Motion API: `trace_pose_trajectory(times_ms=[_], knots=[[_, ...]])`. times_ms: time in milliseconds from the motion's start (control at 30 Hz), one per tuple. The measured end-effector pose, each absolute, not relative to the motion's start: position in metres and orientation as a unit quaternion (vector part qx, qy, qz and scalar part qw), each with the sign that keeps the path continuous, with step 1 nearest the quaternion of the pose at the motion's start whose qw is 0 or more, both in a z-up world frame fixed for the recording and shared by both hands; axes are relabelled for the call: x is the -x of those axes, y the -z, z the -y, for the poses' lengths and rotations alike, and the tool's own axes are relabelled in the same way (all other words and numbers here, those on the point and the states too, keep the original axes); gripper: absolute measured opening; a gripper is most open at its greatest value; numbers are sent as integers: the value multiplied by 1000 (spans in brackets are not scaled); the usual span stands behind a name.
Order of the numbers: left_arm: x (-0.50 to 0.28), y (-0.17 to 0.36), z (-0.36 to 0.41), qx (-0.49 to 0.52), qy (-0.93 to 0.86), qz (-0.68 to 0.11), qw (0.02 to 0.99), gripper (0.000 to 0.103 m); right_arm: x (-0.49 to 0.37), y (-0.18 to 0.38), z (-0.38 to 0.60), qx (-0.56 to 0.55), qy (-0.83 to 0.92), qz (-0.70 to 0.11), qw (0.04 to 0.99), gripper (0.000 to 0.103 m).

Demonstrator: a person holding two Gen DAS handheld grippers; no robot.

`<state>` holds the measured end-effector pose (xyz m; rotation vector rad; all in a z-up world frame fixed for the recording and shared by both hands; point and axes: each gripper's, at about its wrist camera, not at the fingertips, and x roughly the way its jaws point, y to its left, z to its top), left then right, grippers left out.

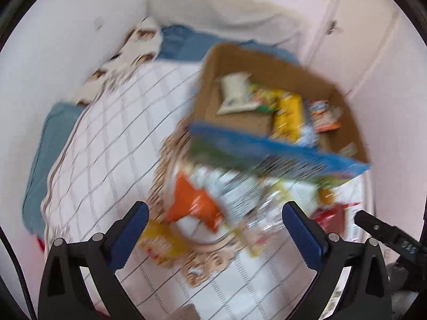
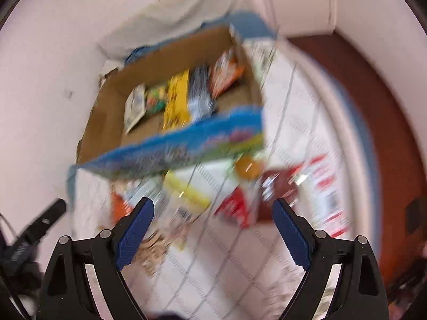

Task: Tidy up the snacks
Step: 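Move both tools back toward the remaining snacks, then grasp the clear bread bag with the right tool while the left grasps the yellow GUOBA bag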

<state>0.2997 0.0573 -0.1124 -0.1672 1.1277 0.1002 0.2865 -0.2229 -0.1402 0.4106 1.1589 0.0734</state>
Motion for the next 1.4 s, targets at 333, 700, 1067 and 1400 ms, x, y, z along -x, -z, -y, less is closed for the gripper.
trace_pose_trajectory(times_ms=[333, 700, 1067, 1400], knots=[[-267, 175, -131, 125, -154, -598, 777, 102, -324, 257, 143, -231, -43, -633, 737, 92], [-255, 223, -175, 292, -160, -628, 704, 102, -330, 283, 75, -7, -67, -629, 775, 80], [-279, 241, -87, -52, -8, -662, 748, 102, -284, 290, 97, 15, -104, -674, 731, 80], [-325, 264, -105, 29, -39, -671, 740, 102, -293, 298, 71, 45, -109, -673, 731, 84]])
